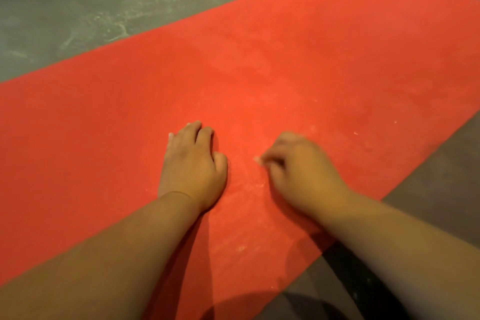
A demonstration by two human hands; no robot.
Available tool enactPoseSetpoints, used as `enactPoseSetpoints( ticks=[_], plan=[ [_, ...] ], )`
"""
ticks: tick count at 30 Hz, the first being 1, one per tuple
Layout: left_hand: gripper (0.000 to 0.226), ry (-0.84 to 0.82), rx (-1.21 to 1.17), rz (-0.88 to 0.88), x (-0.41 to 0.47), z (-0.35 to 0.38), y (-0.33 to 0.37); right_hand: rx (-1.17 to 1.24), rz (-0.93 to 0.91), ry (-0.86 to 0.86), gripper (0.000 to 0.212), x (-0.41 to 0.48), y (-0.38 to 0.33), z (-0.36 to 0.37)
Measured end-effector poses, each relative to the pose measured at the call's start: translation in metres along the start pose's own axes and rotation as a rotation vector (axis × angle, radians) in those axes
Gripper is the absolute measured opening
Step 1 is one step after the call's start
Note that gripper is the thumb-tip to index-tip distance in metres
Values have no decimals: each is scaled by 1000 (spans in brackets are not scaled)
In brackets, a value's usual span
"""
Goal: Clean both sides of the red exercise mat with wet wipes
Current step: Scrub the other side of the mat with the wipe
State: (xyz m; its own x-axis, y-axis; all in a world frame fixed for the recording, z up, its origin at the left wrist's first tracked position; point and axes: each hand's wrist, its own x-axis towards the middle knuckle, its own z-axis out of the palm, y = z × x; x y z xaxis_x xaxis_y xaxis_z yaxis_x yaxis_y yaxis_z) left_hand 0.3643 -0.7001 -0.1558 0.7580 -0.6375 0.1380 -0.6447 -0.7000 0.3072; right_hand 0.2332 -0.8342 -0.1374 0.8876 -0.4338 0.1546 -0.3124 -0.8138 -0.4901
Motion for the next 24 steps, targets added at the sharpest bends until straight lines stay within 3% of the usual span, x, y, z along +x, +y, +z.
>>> enactPoseSetpoints(
  ticks=[3,7,9,13,18,24],
  plan=[
    [59,-5,2,72,-2,-2,2,36,-89,-57,13,1,4,-6],
    [65,-14,-32,162,-2,1,0,-158,258,89,19,58,58,-23],
    [57,-4,-39,160,0,2,0,-227,322,109,21,67,65,-27],
    [46,24,-77,150,1,3,0,-101,253,136,21,38,21,-3],
    [53,7,-71,165,2,1,0,30,-17,13,20,4,-15,8],
    [52,19,-74,158,1,1,0,-190,442,97,23,50,70,-48]
  ],
)
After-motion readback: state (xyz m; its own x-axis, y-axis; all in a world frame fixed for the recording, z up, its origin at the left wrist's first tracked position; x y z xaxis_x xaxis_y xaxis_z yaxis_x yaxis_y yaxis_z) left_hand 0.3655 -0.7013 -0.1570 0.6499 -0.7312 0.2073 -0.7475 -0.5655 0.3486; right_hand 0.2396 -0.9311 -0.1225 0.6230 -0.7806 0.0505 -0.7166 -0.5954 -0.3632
